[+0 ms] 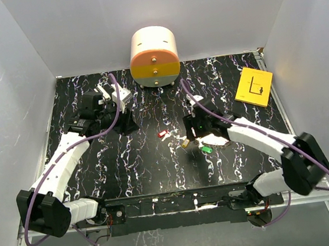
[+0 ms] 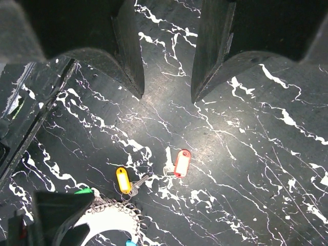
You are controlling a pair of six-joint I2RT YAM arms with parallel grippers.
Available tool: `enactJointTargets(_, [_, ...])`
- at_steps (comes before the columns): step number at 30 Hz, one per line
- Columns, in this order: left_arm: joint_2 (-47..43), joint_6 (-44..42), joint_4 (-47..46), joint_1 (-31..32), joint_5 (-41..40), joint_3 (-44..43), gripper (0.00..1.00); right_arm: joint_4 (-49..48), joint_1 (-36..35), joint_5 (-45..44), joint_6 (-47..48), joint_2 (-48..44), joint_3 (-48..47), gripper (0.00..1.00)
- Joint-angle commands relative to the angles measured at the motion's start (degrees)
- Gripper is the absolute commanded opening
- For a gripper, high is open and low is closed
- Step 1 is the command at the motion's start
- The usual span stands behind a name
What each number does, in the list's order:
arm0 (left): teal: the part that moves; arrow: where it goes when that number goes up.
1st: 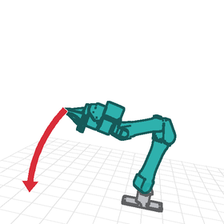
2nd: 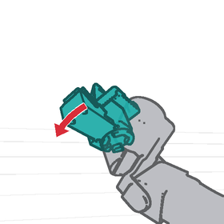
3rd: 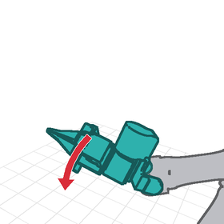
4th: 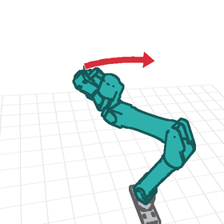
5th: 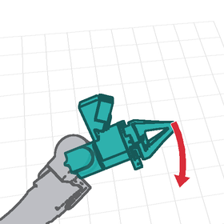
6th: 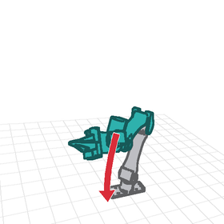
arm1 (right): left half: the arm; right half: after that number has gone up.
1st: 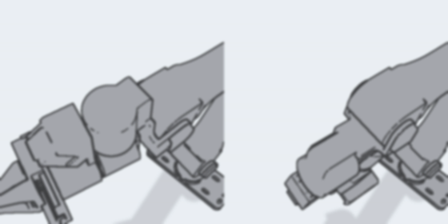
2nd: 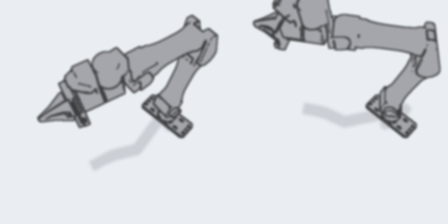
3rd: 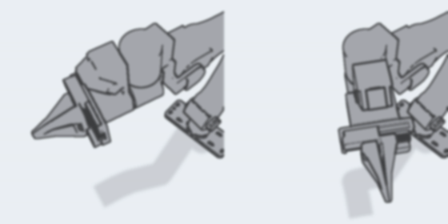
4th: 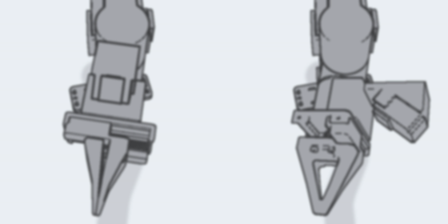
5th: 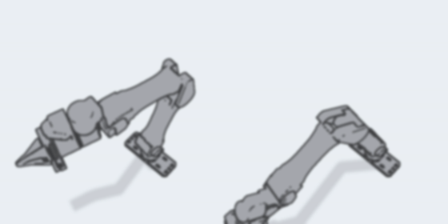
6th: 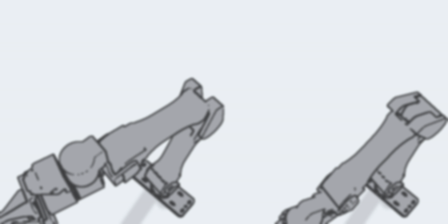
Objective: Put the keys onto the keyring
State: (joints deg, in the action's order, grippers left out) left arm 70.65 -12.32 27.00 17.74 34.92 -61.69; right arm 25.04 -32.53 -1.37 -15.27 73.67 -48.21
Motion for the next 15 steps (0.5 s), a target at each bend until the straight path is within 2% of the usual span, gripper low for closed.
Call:
enactJointTargets(1, [-1.9, 0.1, -1.3, -0.3, -1.0, 0.7, 0.41, -2.7, -1.8, 3.6, -0.9, 6.5, -6.2, 0.59])
enactJointTargets(7, [-2.2, -0.3, -1.4, -0.3, -1.2, 1.1, 0.41, -1.1, -5.2, 1.1, -11.0, 10.8, -7.9, 0.57])
enactJointTargets(15, [-2.8, -0.7, -1.6, -0.3, -1.1, 1.9, 0.41, -0.9, -7.3, -2.3, -16.0, 17.0, -7.4, 0.58])
